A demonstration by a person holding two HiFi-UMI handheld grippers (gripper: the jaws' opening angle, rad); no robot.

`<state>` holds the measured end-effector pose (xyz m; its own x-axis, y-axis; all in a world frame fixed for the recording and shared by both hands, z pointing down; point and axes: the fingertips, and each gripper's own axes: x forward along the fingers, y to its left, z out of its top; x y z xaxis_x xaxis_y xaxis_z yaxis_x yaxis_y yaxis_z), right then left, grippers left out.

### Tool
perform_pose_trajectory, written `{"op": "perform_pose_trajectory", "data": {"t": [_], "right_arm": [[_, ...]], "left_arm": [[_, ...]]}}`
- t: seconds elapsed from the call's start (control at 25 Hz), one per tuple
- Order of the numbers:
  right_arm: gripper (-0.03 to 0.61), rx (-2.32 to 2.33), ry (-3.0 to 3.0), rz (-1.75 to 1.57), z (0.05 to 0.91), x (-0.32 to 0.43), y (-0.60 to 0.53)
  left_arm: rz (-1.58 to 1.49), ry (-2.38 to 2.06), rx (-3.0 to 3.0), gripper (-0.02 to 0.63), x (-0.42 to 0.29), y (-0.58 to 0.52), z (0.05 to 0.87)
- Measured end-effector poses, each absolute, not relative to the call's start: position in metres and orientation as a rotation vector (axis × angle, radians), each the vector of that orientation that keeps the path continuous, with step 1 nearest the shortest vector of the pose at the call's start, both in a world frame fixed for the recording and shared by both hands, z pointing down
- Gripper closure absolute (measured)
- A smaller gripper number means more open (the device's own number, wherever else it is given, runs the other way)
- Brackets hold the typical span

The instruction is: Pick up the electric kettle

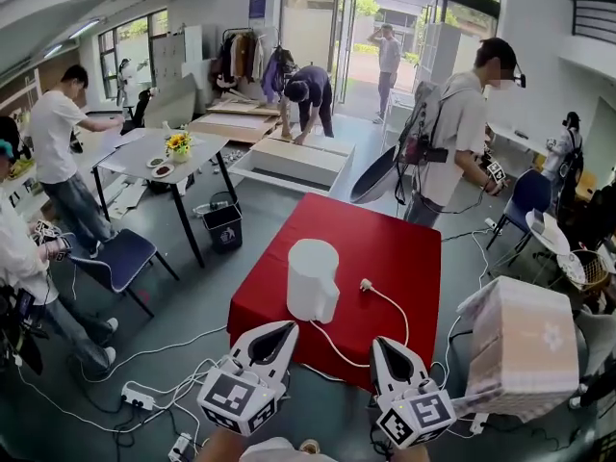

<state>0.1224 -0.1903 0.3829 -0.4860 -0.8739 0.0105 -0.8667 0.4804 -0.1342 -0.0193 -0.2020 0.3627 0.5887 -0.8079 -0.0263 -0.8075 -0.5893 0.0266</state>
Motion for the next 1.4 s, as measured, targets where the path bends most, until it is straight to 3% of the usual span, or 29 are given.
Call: {"op": "perform_pose_trajectory", "data": {"t": [1.4], "right_arm": [[0.574, -1.628, 2.599, -0.168, 0.378, 0.127, -0.309]], "left_arm": [[-0.045, -1.186, 2.989, 0.62, 0.01, -0.313, 0.355]]}}
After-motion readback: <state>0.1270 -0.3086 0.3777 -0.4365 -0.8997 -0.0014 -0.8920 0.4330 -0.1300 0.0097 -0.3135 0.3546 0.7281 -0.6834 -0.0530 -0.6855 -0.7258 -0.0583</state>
